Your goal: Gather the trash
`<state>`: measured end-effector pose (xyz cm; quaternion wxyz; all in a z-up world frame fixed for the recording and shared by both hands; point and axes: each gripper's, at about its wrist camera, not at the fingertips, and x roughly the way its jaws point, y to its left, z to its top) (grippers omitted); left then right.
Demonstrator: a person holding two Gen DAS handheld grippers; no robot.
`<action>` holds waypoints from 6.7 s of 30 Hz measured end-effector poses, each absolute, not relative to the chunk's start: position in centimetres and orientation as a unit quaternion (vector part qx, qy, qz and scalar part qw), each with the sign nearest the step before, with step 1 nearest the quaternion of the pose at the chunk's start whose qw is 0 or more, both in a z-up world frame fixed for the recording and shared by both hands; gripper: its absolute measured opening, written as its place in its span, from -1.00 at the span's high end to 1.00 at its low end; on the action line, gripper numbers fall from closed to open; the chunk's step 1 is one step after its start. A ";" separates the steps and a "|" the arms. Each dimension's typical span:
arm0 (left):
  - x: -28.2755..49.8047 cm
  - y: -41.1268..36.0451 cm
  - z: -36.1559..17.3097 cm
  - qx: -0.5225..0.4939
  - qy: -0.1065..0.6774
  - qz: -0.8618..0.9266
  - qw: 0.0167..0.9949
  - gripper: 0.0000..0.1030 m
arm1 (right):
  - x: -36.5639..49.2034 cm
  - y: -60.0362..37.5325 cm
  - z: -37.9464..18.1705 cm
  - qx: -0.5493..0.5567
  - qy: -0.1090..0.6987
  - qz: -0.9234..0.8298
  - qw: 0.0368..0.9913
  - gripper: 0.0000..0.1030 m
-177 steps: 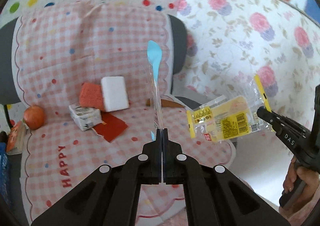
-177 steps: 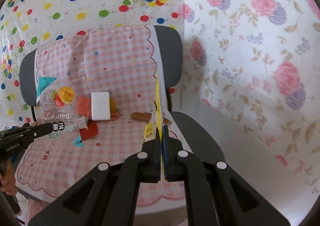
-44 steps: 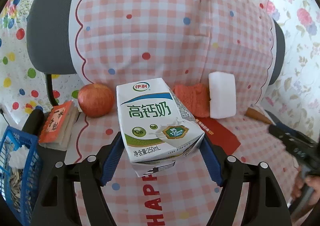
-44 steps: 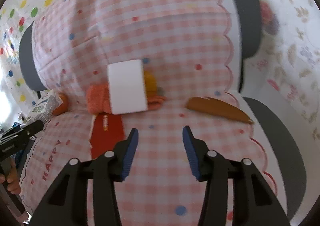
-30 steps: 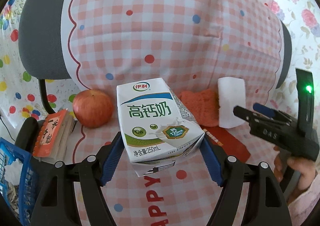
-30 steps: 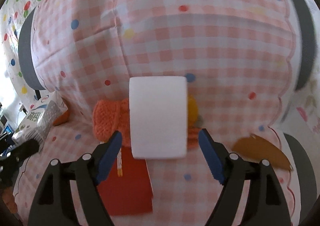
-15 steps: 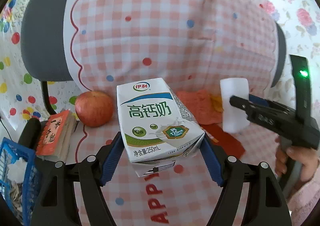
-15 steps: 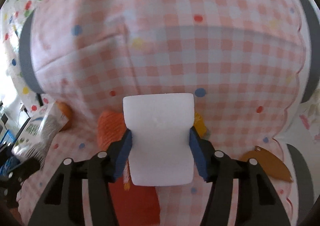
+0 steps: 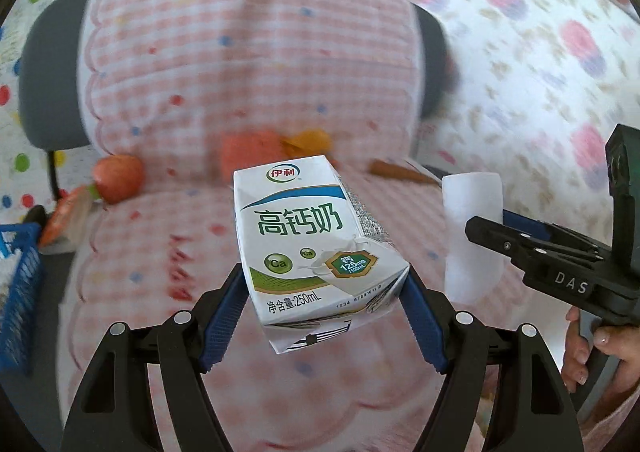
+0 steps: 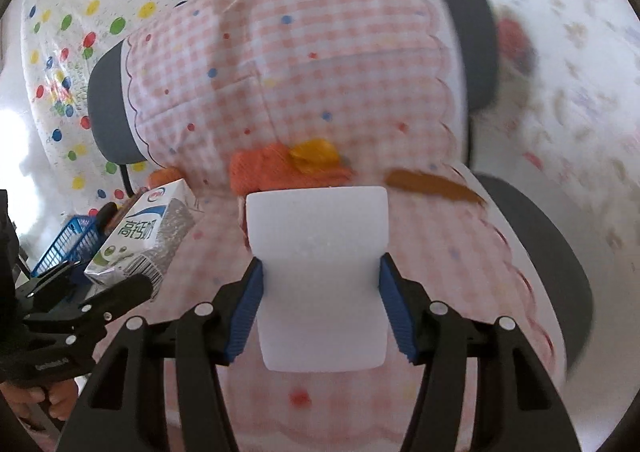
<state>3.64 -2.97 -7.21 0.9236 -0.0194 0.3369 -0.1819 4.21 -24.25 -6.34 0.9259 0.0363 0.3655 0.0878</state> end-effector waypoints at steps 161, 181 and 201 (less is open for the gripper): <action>19.1 2.6 -10.2 0.006 0.378 -0.060 0.924 -0.67 | 25.2 -21.3 -10.2 -0.131 0.401 0.152 0.894 0.96; 11.6 -0.7 -9.5 0.014 0.381 -0.084 0.921 -0.67 | 10.8 -22.9 -13.2 0.008 0.494 0.196 0.847 0.96; 10.6 -10.4 -13.5 0.037 0.436 -0.037 0.899 -0.71 | 5.5 -30.0 -6.5 0.052 0.360 0.036 0.931 0.96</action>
